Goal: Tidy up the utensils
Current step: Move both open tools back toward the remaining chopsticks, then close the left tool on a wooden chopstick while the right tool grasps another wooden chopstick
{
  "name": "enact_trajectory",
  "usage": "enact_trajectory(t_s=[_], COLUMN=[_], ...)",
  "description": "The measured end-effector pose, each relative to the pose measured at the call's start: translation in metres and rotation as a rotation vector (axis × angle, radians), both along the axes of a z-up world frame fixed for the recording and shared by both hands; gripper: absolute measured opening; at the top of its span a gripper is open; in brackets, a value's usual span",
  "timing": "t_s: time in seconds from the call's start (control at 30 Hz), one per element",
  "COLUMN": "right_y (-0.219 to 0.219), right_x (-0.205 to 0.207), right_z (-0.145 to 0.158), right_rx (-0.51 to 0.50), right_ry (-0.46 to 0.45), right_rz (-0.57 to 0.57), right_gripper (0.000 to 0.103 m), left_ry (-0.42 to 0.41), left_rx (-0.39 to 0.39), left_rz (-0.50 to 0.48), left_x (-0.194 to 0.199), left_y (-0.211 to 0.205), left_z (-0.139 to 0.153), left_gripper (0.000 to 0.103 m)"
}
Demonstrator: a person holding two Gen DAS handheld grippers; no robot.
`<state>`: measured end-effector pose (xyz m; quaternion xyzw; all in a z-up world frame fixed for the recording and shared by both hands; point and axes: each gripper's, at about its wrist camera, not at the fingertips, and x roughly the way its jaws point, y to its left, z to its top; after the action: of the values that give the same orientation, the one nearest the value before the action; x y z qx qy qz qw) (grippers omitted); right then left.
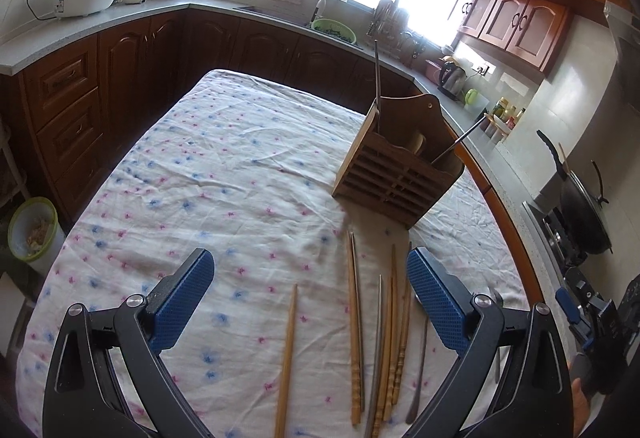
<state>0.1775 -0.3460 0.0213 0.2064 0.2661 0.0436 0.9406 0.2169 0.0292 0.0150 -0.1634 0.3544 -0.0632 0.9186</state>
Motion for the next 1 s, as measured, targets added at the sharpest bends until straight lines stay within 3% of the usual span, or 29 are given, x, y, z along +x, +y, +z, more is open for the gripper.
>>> enact_trajectory(t_s=[0.3, 0.87, 1.0], right_y=[0.004, 0.02, 0.026], right_x=[-0.004, 0.024, 0.035], right_z=[-0.017, -0.035, -0.04], right_rx=[-0.009, -0.024, -0.025], right_ry=[0.051, 0.124, 0.147], right_rz=[0.02, 0.076, 0.098], right_gripper=[0.098, 0.097, 0.096], left_ry=[0.048, 0.139, 0.152], left_rx=[0.03, 0.113, 0.144], left_rz=[-0.019, -0.08, -0.121], left_x=[0.002, 0.032, 0.042], left_y=[-0.006, -0.018, -0.03], left_z=[-0.011, -0.04, -0.043], left_gripper=[0.099, 0.099, 0.094])
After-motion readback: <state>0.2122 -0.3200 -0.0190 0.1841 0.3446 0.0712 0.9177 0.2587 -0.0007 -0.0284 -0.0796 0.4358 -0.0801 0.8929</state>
